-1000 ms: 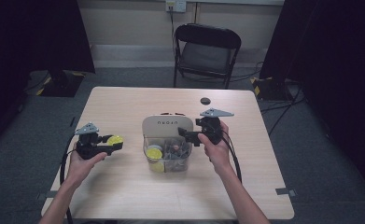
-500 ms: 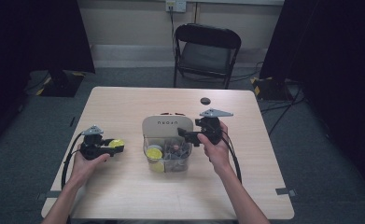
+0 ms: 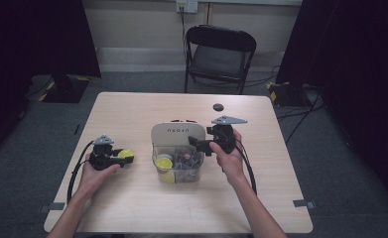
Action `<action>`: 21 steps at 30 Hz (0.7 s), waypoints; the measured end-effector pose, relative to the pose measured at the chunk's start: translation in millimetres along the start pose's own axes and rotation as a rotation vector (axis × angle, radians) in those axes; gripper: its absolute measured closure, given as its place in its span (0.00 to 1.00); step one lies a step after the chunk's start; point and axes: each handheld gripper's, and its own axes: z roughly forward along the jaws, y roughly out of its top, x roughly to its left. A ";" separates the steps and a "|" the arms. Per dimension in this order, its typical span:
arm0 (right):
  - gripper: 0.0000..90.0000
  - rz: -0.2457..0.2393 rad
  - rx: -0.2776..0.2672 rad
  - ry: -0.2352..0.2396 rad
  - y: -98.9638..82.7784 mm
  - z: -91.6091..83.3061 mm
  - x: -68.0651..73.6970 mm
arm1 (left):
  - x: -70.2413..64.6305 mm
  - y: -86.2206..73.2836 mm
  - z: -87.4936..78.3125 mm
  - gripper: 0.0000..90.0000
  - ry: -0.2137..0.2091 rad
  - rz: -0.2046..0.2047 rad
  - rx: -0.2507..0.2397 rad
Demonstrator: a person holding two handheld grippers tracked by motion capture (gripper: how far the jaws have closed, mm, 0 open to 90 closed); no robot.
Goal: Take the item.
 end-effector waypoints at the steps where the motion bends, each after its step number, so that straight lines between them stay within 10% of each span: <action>1: 0.15 0.000 0.000 0.000 0.0 0.0 0.0 | -0.2 0.1 0.0 0.42 0.001 -0.001 0.000; 21: 0.15 0.006 0.004 0.010 -0.4 0.5 -1.0 | 0.1 -3.7 -26.0 0.23 0.022 -0.042 -0.057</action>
